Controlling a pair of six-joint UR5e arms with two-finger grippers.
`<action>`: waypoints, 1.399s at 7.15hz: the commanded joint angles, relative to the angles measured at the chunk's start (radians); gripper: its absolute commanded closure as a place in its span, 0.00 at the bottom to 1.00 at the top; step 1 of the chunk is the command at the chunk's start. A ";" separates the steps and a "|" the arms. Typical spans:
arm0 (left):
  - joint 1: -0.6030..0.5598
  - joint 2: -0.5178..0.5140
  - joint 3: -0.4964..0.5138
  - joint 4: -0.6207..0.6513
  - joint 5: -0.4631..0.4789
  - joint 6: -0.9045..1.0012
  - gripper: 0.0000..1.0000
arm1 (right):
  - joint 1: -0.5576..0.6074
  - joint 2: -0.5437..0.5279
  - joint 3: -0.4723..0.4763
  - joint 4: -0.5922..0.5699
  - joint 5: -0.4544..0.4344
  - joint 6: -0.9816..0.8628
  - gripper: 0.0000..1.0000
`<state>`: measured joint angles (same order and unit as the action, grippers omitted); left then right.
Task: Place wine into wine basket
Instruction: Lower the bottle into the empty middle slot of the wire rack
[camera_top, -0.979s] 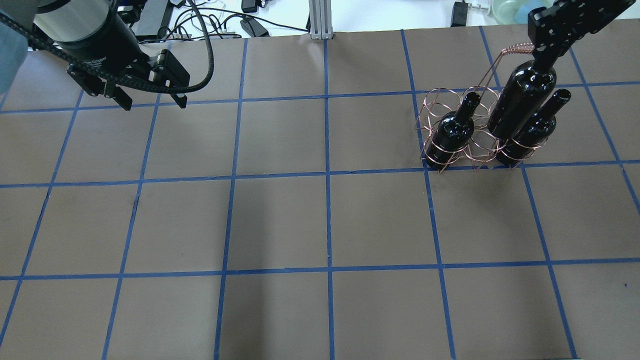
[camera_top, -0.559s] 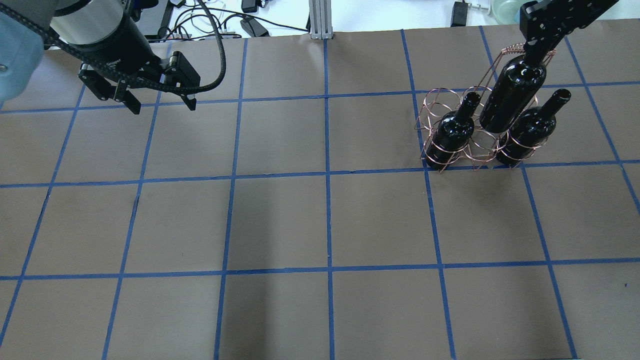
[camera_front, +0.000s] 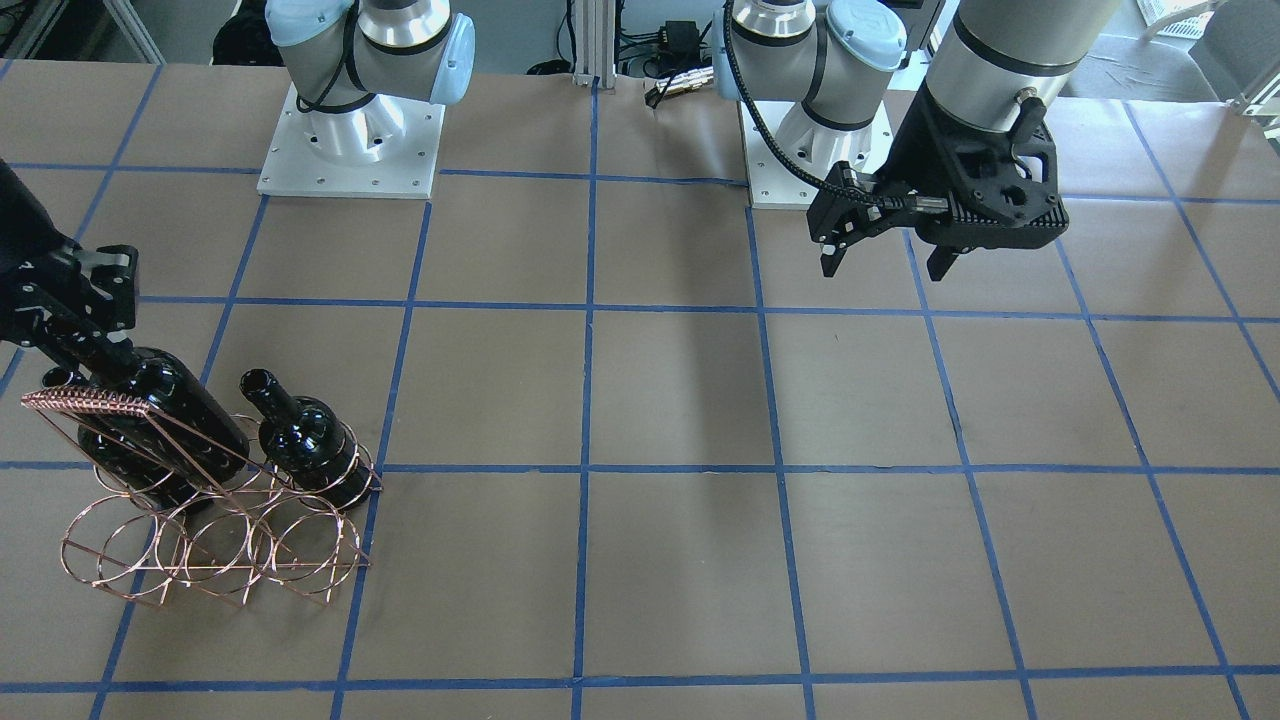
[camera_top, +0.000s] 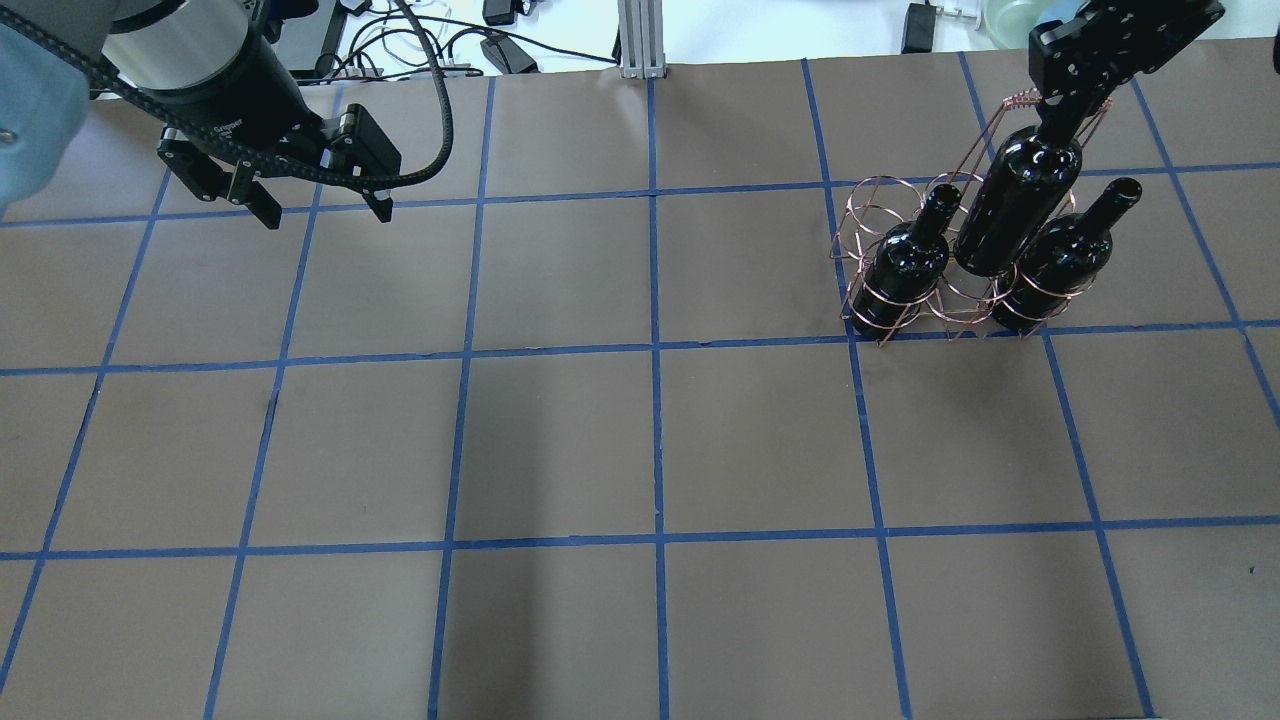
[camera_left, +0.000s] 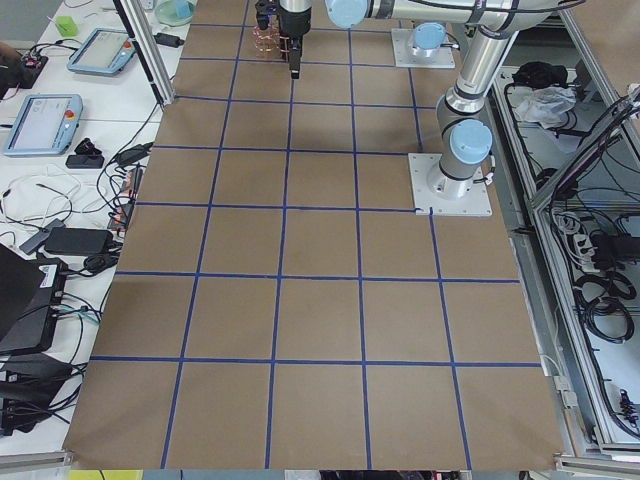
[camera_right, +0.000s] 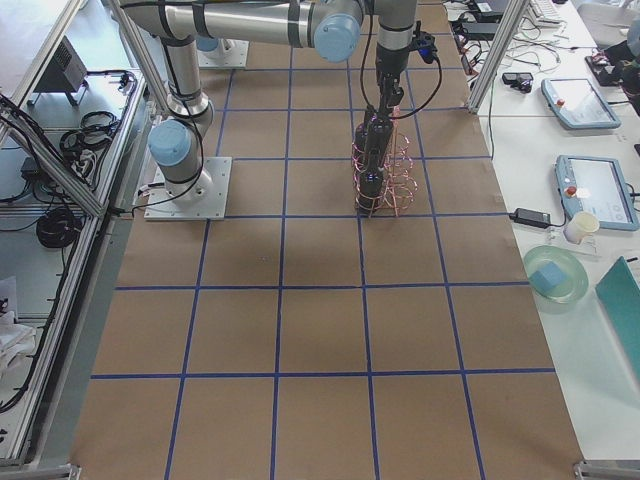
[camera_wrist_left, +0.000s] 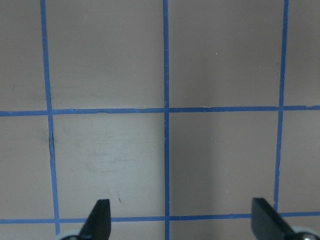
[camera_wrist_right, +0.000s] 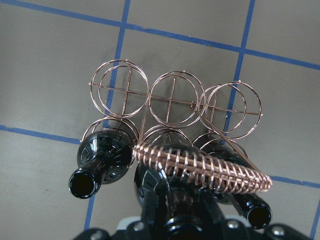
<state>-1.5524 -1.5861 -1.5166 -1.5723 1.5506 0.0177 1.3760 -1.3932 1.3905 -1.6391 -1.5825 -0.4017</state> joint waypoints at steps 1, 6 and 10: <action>0.000 0.000 -0.001 0.000 0.000 -0.001 0.00 | 0.001 0.007 0.035 -0.025 0.002 0.000 1.00; 0.000 0.003 -0.022 0.011 0.000 -0.010 0.00 | 0.002 0.031 0.076 -0.054 -0.004 0.000 1.00; 0.000 0.006 -0.022 0.011 0.000 -0.008 0.00 | 0.002 -0.050 0.073 -0.045 0.006 0.003 0.01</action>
<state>-1.5524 -1.5812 -1.5385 -1.5609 1.5509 0.0086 1.3775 -1.3957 1.4641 -1.6893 -1.5809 -0.4021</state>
